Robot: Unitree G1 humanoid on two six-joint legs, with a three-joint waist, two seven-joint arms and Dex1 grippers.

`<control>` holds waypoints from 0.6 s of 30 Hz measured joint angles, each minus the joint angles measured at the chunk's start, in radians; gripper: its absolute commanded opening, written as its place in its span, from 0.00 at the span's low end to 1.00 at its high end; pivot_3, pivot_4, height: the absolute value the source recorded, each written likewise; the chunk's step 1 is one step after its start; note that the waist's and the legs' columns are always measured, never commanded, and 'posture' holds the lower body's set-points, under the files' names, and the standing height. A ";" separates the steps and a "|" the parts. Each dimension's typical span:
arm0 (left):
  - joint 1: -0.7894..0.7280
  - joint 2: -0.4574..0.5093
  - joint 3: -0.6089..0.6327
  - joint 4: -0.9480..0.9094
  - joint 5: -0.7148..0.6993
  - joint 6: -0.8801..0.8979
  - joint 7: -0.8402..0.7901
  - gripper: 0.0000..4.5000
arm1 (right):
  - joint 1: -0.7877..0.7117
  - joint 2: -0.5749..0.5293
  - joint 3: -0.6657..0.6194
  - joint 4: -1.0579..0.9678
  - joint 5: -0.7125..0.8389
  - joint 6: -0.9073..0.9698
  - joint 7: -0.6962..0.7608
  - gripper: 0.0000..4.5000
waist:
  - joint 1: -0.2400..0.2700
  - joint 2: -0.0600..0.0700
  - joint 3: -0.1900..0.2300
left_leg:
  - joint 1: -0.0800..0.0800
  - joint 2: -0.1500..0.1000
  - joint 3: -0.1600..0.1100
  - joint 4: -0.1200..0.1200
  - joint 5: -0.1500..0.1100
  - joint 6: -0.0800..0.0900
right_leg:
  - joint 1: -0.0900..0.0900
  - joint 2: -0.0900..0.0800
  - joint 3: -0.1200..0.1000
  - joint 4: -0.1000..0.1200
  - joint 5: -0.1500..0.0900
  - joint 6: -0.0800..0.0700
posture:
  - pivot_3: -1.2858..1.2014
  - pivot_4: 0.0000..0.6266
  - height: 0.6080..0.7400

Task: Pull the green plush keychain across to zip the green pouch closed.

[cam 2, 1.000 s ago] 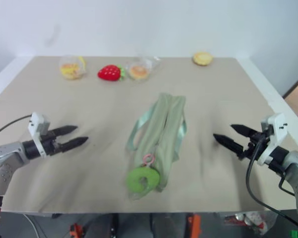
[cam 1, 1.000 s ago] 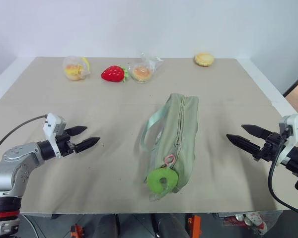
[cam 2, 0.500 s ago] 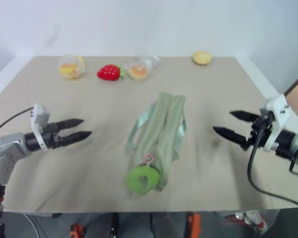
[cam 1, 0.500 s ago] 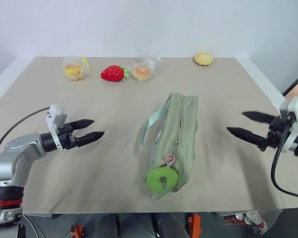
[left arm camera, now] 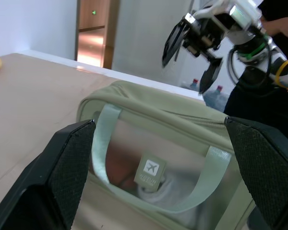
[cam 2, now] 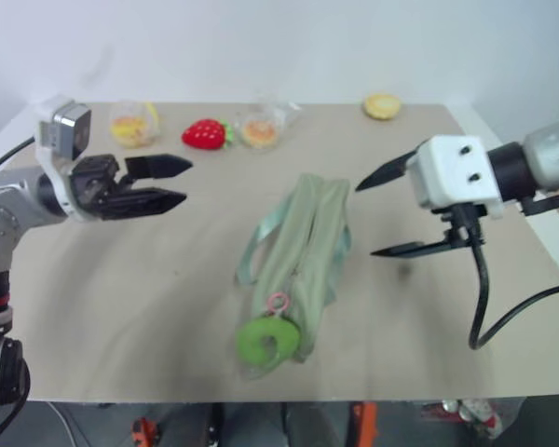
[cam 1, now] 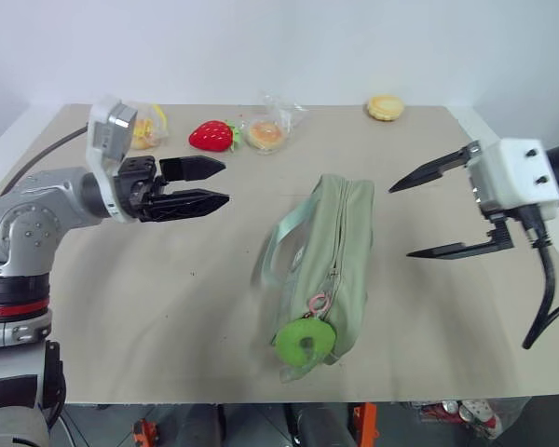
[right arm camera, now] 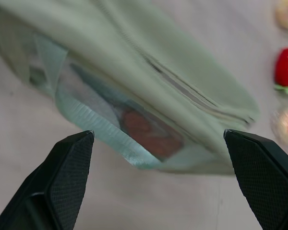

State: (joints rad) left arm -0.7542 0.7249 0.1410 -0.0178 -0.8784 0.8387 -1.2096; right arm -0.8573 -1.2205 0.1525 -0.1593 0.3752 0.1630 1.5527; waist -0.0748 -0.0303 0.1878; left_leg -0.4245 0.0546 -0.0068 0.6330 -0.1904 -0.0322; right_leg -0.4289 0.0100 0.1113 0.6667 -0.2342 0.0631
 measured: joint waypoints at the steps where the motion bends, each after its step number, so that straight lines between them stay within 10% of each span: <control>1: -0.001 -0.003 -0.008 0.000 0.001 0.000 -0.001 0.99 | -0.019 0.010 0.028 0.003 -0.010 -0.019 0.002 1.00 | 0.000 0.000 0.000 | 0.000 0.000 0.000 0.000 0.000 0.000 | -0.001 0.000 0.000 0.000 0.000 0.000 | 0.52 0.24 1.00; 14: 0.047 -0.033 -0.024 -0.038 0.003 -0.002 0.036 0.99 | -0.174 0.085 0.301 0.115 -0.081 -0.250 0.014 1.00 | 0.000 0.000 0.000 | -0.001 0.000 0.000 0.001 0.000 0.000 | -0.002 0.000 0.000 0.002 0.000 -0.001 | 0.52 0.24 1.00; 18: 0.064 -0.032 -0.010 -0.055 -0.002 -0.002 0.056 1.00 | -0.174 0.085 0.330 0.115 -0.064 -0.264 0.014 0.71 | 0.001 0.000 0.000 | -0.001 0.000 0.000 0.001 0.000 0.000 | -0.002 0.000 0.000 0.003 0.000 -0.001 | 0.52 0.24 1.00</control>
State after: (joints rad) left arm -0.6899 0.6926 0.1305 -0.0729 -0.8808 0.8364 -1.1539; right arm -1.0314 -1.1355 0.4825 -0.0447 0.3117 -0.1014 1.5664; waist -0.0741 -0.0300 0.1880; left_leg -0.4253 0.0546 -0.0069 0.6341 -0.1904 -0.0323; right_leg -0.4313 0.0100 0.1114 0.6700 -0.2339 0.0622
